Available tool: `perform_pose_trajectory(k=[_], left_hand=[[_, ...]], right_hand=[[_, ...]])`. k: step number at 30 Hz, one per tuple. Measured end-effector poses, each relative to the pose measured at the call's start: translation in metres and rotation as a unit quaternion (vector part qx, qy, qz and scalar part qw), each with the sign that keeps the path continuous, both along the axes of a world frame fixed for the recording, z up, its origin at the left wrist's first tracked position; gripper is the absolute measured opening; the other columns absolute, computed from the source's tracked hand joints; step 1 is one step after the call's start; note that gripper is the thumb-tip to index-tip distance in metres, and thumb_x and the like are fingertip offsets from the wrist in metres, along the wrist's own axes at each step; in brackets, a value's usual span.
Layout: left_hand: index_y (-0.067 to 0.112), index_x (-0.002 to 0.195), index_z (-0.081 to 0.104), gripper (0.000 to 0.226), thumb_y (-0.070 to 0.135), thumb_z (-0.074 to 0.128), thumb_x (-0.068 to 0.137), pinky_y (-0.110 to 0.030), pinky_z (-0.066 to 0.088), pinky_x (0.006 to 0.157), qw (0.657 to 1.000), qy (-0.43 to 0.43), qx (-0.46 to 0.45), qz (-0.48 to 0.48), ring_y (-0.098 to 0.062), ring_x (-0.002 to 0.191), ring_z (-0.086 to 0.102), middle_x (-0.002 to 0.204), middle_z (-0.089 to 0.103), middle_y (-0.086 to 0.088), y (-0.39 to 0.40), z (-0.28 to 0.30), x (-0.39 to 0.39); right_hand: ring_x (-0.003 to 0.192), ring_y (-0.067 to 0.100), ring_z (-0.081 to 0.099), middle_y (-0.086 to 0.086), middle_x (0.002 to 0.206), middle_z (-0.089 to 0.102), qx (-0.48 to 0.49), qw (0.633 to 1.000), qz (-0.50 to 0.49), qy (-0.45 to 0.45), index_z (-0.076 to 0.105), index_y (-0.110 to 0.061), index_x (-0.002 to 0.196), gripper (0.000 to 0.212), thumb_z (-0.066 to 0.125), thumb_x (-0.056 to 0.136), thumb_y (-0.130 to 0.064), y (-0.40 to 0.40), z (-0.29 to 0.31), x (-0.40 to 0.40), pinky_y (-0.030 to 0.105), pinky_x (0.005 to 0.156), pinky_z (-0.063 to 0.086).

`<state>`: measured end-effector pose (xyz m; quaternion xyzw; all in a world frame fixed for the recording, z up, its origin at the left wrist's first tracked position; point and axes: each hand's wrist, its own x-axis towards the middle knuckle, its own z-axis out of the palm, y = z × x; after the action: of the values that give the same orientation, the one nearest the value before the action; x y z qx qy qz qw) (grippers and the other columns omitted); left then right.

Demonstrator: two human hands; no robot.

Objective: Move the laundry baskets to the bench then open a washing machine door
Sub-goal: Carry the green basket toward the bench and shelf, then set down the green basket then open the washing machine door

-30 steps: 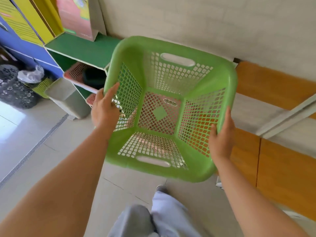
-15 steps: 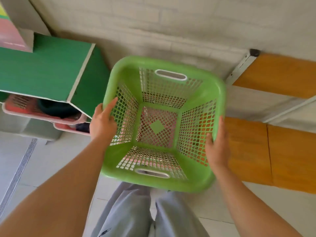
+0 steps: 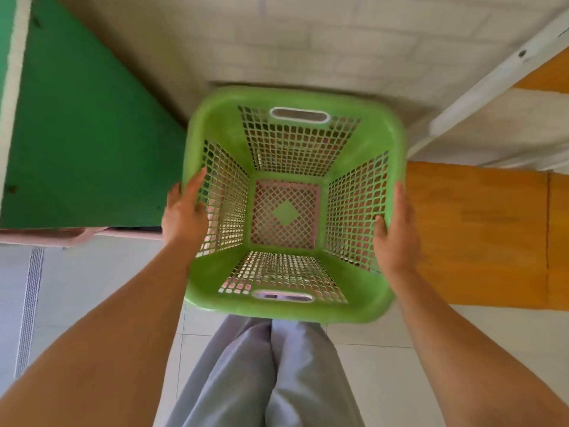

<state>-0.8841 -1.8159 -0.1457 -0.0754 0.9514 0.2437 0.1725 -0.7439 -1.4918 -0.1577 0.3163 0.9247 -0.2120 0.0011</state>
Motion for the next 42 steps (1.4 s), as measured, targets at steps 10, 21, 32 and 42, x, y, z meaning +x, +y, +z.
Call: perform_pose_trajectory(k=[10,21,32,42], left_hand=[[0.059,0.142,0.018,0.09,-0.005,0.051,0.088,-0.043,0.056,0.078,0.994,-0.093,-0.045,-0.032,-0.033,0.096,0.061,0.151,0.03,-0.01,0.005,-0.076,-0.002],[0.036,0.153,0.005,0.078,0.024,0.054,0.094,-0.051,0.018,0.119,0.965,-0.184,-0.131,-0.137,-0.038,0.148,0.008,0.162,-0.008,-0.013,0.02,-0.066,0.007],[0.02,0.154,0.011,0.067,0.037,0.044,0.098,-0.049,0.013,0.121,0.947,-0.117,-0.132,-0.27,-0.031,0.149,0.012,0.162,0.008,-0.012,0.06,0.035,0.053],[0.015,0.154,0.016,0.063,0.039,0.037,0.1,-0.048,0.013,0.121,0.903,-0.05,-0.138,-0.403,-0.03,0.148,0.018,0.161,0.017,-0.012,0.16,0.107,0.12]], right_hand=[[0.113,0.038,0.06,0.012,0.16,0.014,0.0,0.994,0.012,-0.105,0.0,-0.03,0.153,0.081,0.052,0.093,-0.013,0.0,-0.078,0.004,0.042,0.069,0.059],[0.149,0.029,0.009,0.012,0.162,0.002,0.02,0.97,0.083,-0.229,-0.001,-0.019,0.154,0.069,0.04,0.099,-0.032,-0.015,-0.05,0.02,0.045,0.118,0.024],[0.144,0.034,0.023,0.013,0.159,0.021,0.024,0.977,0.052,-0.206,0.019,-0.016,0.152,0.06,0.04,0.099,-0.034,-0.02,0.061,0.103,0.047,0.114,0.024],[0.148,0.026,0.014,0.009,0.161,0.015,-0.011,0.979,-0.076,-0.187,0.011,-0.015,0.153,0.061,0.033,0.101,-0.038,0.023,0.116,0.241,0.042,0.12,0.017]])
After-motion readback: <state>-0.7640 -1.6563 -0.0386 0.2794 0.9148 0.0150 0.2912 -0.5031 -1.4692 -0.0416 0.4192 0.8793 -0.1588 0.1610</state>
